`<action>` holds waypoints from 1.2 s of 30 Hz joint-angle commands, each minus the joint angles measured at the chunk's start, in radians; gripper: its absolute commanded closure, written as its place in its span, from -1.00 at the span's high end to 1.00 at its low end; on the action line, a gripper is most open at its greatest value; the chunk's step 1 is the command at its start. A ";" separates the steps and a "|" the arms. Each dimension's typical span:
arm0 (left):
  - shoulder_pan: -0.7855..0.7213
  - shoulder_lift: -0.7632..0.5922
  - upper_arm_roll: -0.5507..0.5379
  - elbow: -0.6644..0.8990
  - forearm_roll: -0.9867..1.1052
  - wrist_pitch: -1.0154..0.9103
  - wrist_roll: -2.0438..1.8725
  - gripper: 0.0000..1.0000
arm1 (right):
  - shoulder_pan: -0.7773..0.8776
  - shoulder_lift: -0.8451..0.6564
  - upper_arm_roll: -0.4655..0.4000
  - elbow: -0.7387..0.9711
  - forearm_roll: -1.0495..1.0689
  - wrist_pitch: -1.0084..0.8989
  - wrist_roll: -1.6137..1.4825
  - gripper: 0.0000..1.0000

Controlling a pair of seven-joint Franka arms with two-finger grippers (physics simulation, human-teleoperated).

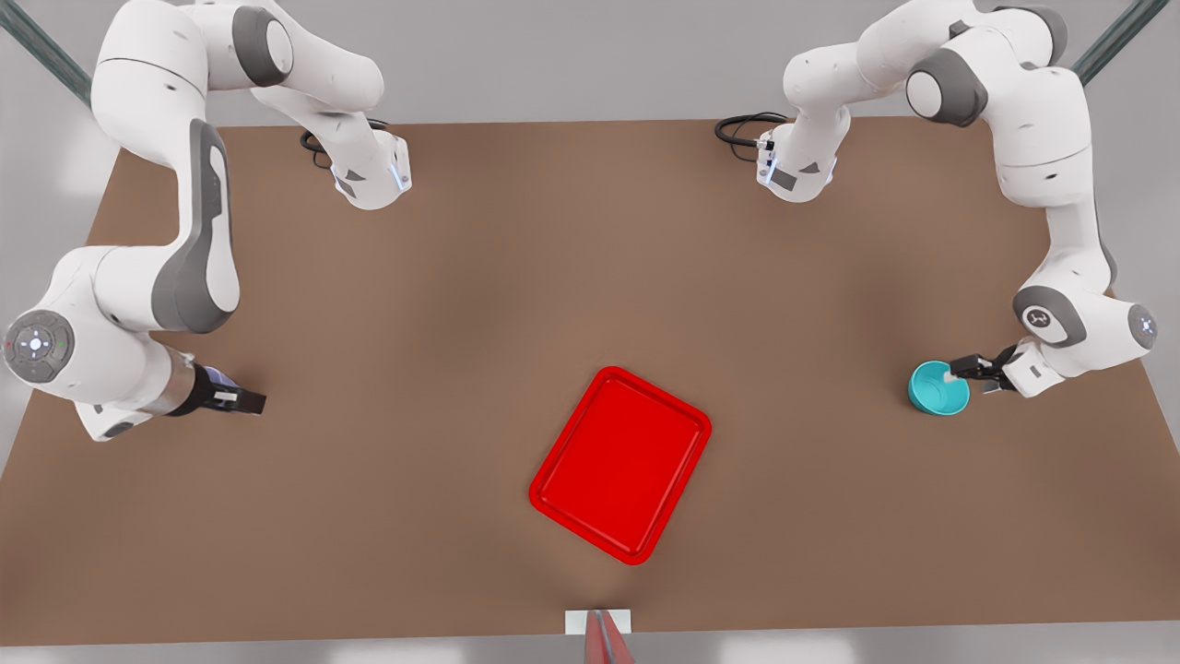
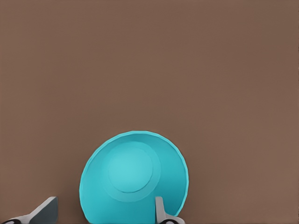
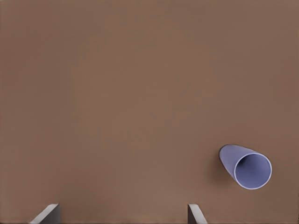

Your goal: Place the bowl on the tray with the left arm and the cup on the tray with the right arm

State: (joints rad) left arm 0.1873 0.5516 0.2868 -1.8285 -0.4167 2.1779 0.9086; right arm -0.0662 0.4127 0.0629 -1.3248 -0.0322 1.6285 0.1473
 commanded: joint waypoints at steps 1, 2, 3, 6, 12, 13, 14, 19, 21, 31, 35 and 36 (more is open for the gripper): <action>0.001 0.001 0.000 0.000 -0.019 0.000 0.001 1.00 | 0.000 0.000 0.000 -0.001 0.000 -0.001 0.000 1.00; 0.001 0.024 0.000 0.002 -0.019 0.000 0.001 1.00 | 0.002 0.001 0.000 0.001 -0.003 0.004 0.001 1.00; 0.001 0.037 -0.002 0.002 -0.019 0.017 0.001 1.00 | 0.019 0.009 0.000 -0.001 -0.017 0.004 0.005 1.00; 0.001 0.064 -0.002 0.003 -0.020 0.034 0.001 1.00 | 0.083 0.058 0.002 0.001 -0.017 0.010 0.011 1.00; -0.005 0.087 -0.003 0.006 -0.024 0.057 -0.010 0.20 | 0.121 0.057 0.002 -0.004 -0.018 -0.001 0.012 1.00; -0.011 0.087 -0.003 0.006 -0.024 0.057 -0.010 -0.13 | 0.117 0.057 0.003 -0.005 -0.018 -0.001 0.017 1.00; -0.011 0.087 -0.003 0.006 -0.024 0.057 -0.010 -0.22 | 0.118 0.057 0.003 -0.013 -0.018 -0.015 0.017 1.00; -0.012 0.099 -0.003 0.006 -0.024 0.056 -0.011 -0.27 | 0.128 0.057 0.003 -0.067 -0.066 -0.007 0.018 1.00; -0.012 0.100 -0.003 0.006 -0.024 0.056 -0.011 -0.27 | 0.120 0.057 0.003 -0.076 -0.066 -0.006 0.021 1.00; -0.037 0.091 -0.002 0.021 -0.019 0.051 -0.020 -0.57 | -0.133 0.052 0.002 -0.050 -0.141 -0.006 -0.167 1.00; -0.103 0.037 0.000 0.031 -0.020 0.043 -0.163 -0.57 | -0.256 0.061 0.003 -0.136 -0.132 0.195 -0.334 1.00; -0.124 0.025 -0.002 0.031 -0.022 0.026 -0.212 -0.57 | -0.264 0.073 0.003 -0.136 -0.132 0.215 -0.339 1.00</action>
State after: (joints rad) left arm 0.0347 0.5616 0.2845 -1.7980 -0.3610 2.1849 0.6423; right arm -0.3408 0.5001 0.0659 -1.4618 -0.1642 1.8659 -0.1917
